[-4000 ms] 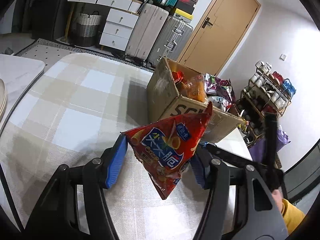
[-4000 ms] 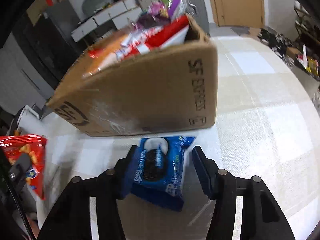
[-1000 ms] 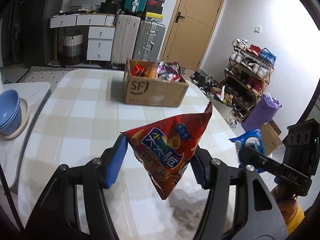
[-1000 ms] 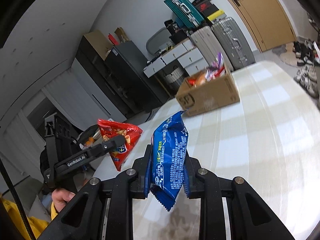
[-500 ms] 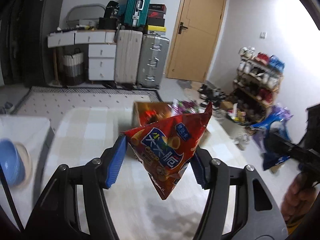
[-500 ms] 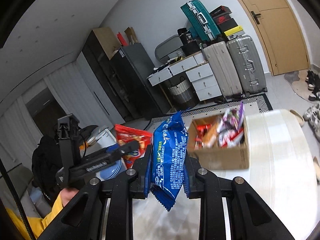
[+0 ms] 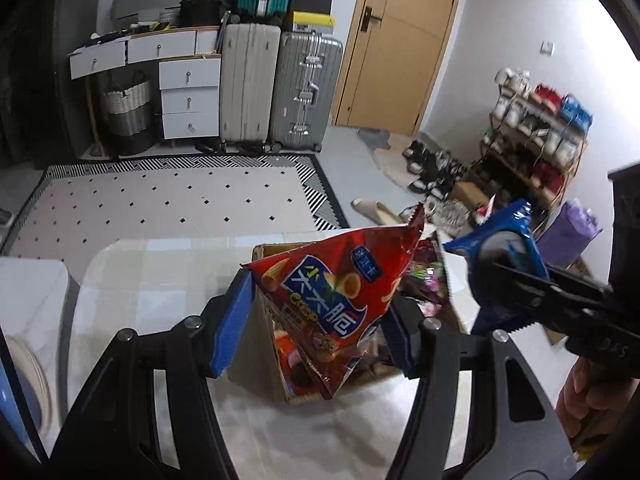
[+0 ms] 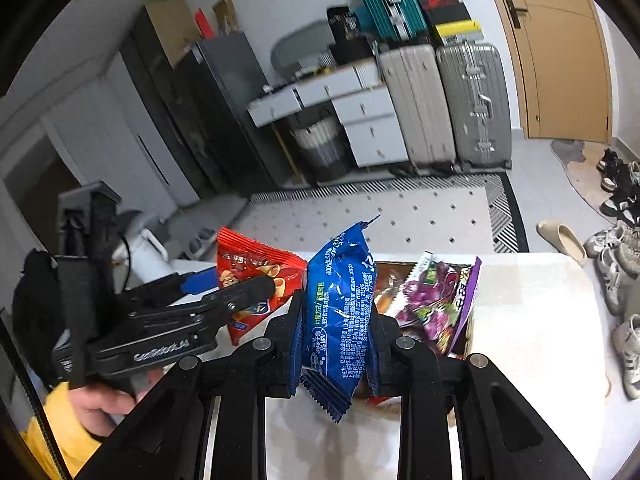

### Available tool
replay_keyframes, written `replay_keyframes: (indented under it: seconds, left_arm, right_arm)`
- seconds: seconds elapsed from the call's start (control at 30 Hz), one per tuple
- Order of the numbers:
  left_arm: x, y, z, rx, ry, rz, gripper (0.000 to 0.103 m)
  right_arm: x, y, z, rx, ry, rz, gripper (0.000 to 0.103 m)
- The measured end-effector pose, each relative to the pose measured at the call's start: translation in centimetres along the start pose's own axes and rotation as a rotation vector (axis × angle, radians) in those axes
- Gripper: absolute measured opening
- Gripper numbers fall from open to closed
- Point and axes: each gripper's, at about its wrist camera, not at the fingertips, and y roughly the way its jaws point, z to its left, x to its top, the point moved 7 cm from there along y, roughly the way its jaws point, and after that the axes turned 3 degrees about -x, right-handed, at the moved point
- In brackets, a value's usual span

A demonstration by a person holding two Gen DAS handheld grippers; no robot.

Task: Organize snacks
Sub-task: 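Carry the chip bag and blue cookie pack over the box with both tools, then open both tools to drop the bags into the box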

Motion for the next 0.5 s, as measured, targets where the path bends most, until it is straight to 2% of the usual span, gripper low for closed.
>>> replay_keyframes:
  seconds: [0.13,0.23,0.33,0.5]
  left_arm:
    - [0.3,4.0,-0.1,0.027,0.005,0.043,0.058]
    - [0.4,6.8,0.1,0.009,-0.015,0.074,0.058]
    - [0.9,8.3,-0.1,0.031,0.015,0.072,0.058]
    - [0.8,10.1,-0.6,0.019,0.015,0.101,0.058]
  right_arm:
    - [-0.2,2.3,-1.0,-0.017,0.006,0.034,0.024]
    - [-0.4,3.2,-1.4,-0.011,0.007,0.042,0.024]
    - [-0.6,3.9,-1.6,-0.016,0.001,0.049,0.024]
    - [-0.9,4.8,-1.9,-0.027,-0.001,0.061,0.024]
